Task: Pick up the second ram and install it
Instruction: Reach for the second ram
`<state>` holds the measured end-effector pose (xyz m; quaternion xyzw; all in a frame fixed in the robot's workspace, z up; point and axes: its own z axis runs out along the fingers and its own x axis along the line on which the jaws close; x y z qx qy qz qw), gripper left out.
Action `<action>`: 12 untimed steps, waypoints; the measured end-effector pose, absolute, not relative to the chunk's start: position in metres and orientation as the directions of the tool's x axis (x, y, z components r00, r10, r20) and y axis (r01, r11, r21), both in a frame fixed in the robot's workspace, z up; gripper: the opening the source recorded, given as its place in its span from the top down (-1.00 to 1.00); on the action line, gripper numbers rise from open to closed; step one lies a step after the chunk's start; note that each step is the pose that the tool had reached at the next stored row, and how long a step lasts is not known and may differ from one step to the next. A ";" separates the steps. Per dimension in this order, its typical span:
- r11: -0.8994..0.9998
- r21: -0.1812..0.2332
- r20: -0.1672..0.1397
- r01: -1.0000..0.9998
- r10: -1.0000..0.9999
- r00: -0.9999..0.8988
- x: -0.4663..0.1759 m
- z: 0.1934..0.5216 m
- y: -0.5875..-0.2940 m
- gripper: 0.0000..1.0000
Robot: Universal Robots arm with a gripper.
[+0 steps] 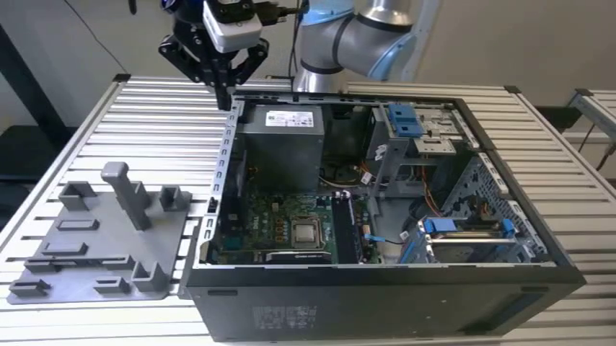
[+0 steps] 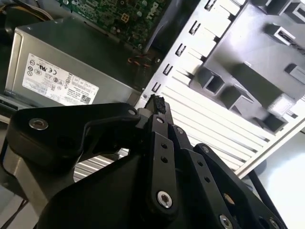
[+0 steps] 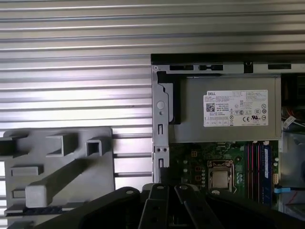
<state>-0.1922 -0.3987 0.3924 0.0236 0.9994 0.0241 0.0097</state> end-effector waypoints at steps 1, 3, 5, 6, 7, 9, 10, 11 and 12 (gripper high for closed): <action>0.998 0.049 -0.018 0.046 0.047 -0.999 -0.194 0.392 -0.399 0.79; 0.998 0.049 -0.018 0.045 0.046 -0.999 -0.198 0.392 -0.399 0.79; 0.998 0.049 -0.018 0.045 0.046 -0.999 -0.202 0.392 -0.399 0.79; 0.998 0.049 -0.018 0.044 0.045 -0.999 -0.203 0.392 -0.399 0.79; 0.998 0.049 -0.018 0.044 0.045 -0.999 -0.205 0.392 -0.399 0.79; 0.998 0.049 -0.018 0.044 0.045 -0.999 -0.208 0.392 -0.399 0.79; 0.998 0.049 -0.018 0.043 0.044 -0.999 -0.210 0.392 -0.399 0.79; 0.998 0.049 -0.018 0.043 0.044 -0.999 -0.211 0.392 -0.399 0.79; 0.998 0.049 -0.018 0.042 0.043 -0.999 -0.213 0.392 -0.399 0.79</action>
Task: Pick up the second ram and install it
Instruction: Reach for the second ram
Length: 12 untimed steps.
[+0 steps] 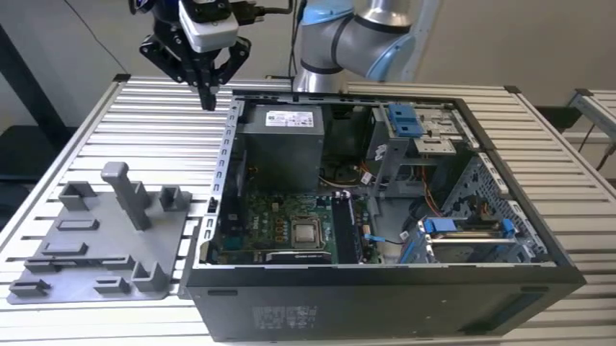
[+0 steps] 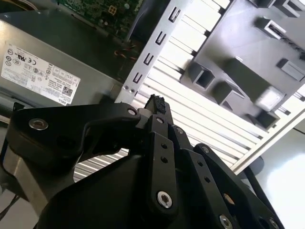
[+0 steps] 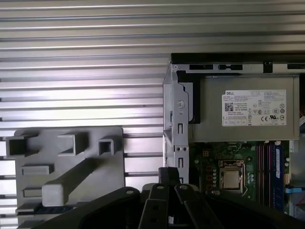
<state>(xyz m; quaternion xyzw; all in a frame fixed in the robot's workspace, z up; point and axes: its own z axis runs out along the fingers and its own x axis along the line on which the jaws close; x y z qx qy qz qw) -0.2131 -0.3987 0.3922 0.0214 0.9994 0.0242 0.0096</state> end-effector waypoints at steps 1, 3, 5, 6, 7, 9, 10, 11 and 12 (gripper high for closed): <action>0.998 0.049 -0.018 0.042 0.043 -0.999 -0.215 0.392 -0.399 0.79; 0.998 0.049 -0.018 0.041 0.042 -0.999 -0.218 0.392 -0.399 0.79; 0.998 0.049 -0.018 0.040 0.041 -0.999 -0.221 0.392 -0.399 0.79; 0.998 0.049 -0.018 0.039 0.040 -0.999 -0.223 0.392 -0.399 0.79; 0.998 0.049 -0.018 0.039 0.040 -0.999 -0.224 0.392 -0.399 0.79; 0.998 0.049 -0.018 0.038 0.039 -0.999 -0.227 0.392 -0.399 0.79; 0.998 0.049 -0.018 0.038 0.038 -0.999 -0.229 0.392 -0.399 0.79; 0.998 0.049 -0.018 0.037 0.038 -0.999 -0.231 0.392 -0.399 0.79; 0.998 0.049 -0.018 0.036 0.037 -0.999 -0.232 0.392 -0.399 0.79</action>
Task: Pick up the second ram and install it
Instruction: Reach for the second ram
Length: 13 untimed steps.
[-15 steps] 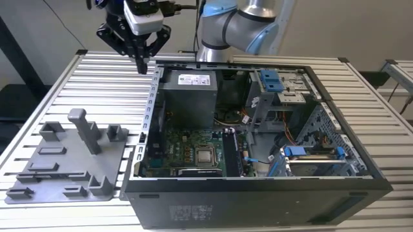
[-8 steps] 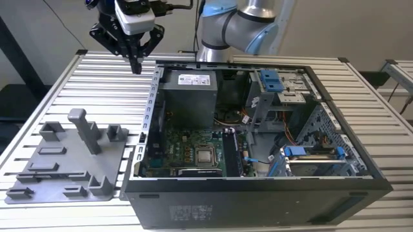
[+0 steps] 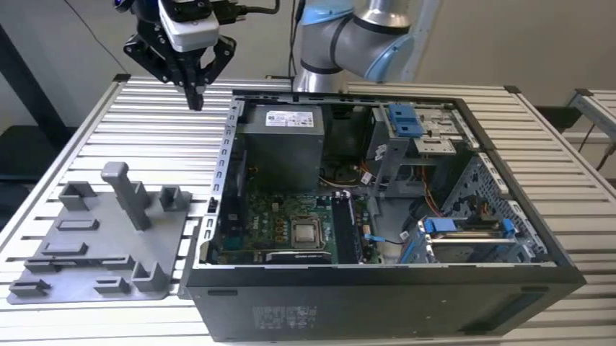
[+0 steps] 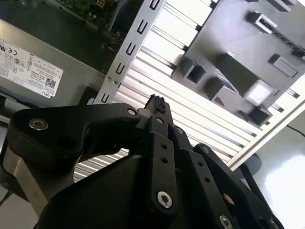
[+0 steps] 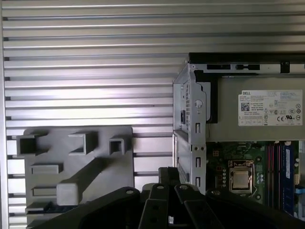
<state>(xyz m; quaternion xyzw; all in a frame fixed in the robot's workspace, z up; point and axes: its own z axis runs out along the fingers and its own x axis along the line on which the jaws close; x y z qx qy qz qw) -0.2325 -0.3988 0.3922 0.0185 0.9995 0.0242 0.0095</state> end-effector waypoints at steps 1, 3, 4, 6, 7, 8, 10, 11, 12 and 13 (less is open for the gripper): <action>0.998 0.049 -0.018 0.036 0.037 -0.999 -0.234 0.392 -0.399 0.79; 0.998 0.049 -0.018 0.035 0.035 -0.999 -0.239 0.392 -0.399 0.79; 0.998 0.049 -0.018 0.034 0.035 -0.999 -0.241 0.392 -0.399 0.79; 0.998 0.049 -0.018 0.033 0.034 -0.999 -0.246 0.392 -0.399 0.79; 0.998 0.049 -0.018 0.033 0.034 -0.999 -0.248 0.392 -0.399 0.79; 0.998 0.049 -0.018 0.032 0.033 -0.999 -0.250 0.392 -0.399 0.79; 0.998 0.049 -0.018 0.032 0.033 -0.999 -0.254 0.392 -0.399 0.79; 0.998 0.049 -0.018 0.031 0.032 -0.999 -0.256 0.392 -0.399 0.79; 0.998 0.049 -0.018 0.031 0.032 -0.999 -0.259 0.392 -0.399 0.79; 0.998 0.049 -0.018 0.031 0.032 -0.999 -0.261 0.392 -0.399 0.79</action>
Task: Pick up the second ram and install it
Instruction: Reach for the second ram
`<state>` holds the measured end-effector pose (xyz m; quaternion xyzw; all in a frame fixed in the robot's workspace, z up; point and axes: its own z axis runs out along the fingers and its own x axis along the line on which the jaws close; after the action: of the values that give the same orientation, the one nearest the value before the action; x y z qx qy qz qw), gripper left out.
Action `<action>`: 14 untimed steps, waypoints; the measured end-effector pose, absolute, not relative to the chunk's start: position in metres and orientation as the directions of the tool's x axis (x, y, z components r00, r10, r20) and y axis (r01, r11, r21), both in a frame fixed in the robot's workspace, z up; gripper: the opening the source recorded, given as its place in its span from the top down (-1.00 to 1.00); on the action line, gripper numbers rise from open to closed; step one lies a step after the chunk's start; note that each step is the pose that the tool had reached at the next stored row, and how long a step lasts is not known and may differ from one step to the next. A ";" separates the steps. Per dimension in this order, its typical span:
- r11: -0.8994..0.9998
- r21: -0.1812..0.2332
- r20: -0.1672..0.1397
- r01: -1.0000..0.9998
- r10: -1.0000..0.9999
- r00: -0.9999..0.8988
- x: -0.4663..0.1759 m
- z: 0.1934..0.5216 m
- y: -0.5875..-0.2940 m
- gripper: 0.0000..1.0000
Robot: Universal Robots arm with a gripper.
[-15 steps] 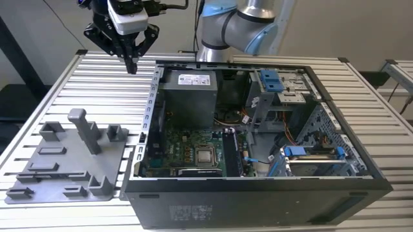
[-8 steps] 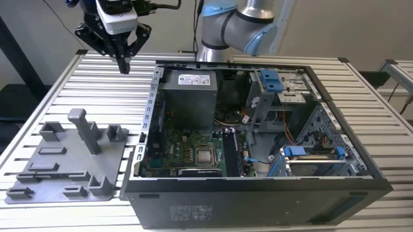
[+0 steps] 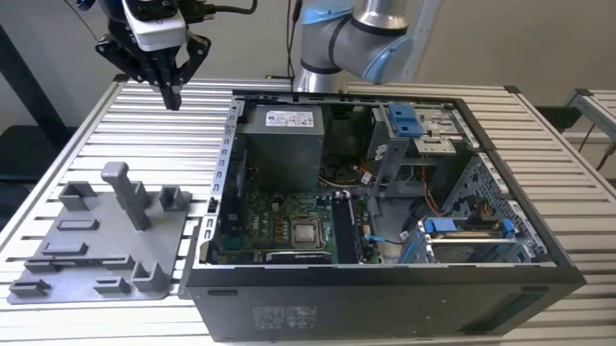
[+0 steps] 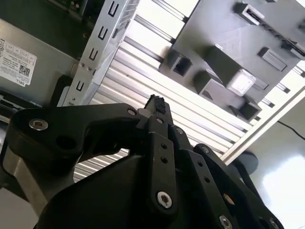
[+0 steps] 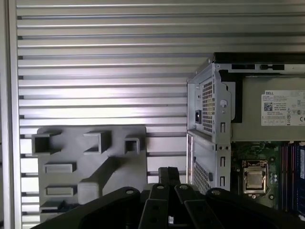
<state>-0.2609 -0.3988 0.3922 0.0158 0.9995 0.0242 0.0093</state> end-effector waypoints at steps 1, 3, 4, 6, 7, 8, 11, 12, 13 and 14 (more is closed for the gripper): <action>0.998 0.049 -0.017 0.031 0.032 -0.999 -0.263 0.392 -0.399 0.79; 0.998 0.049 -0.017 0.031 0.032 -0.999 -0.267 0.392 -0.399 0.79; 0.998 0.049 -0.017 0.031 0.032 -0.999 -0.269 0.392 -0.399 0.79; 0.998 0.049 -0.017 0.031 0.032 -0.999 -0.272 0.392 -0.399 0.79; 0.998 0.049 -0.017 0.031 0.032 -0.999 -0.274 0.392 -0.399 0.79; 0.998 0.049 -0.017 0.031 0.032 -0.999 -0.276 0.392 -0.399 0.79; 0.998 0.049 -0.017 0.031 0.032 -0.999 -0.283 0.392 -0.399 0.79; 0.998 0.049 -0.017 0.031 0.032 -0.999 -0.286 0.392 -0.399 0.79; 0.998 0.049 -0.017 0.031 0.031 -0.999 -0.289 0.392 -0.399 0.79; 0.998 0.049 -0.017 0.030 0.031 -0.999 -0.292 0.392 -0.399 0.79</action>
<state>-0.2922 -0.3987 0.3920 0.0155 0.9995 0.0242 0.0091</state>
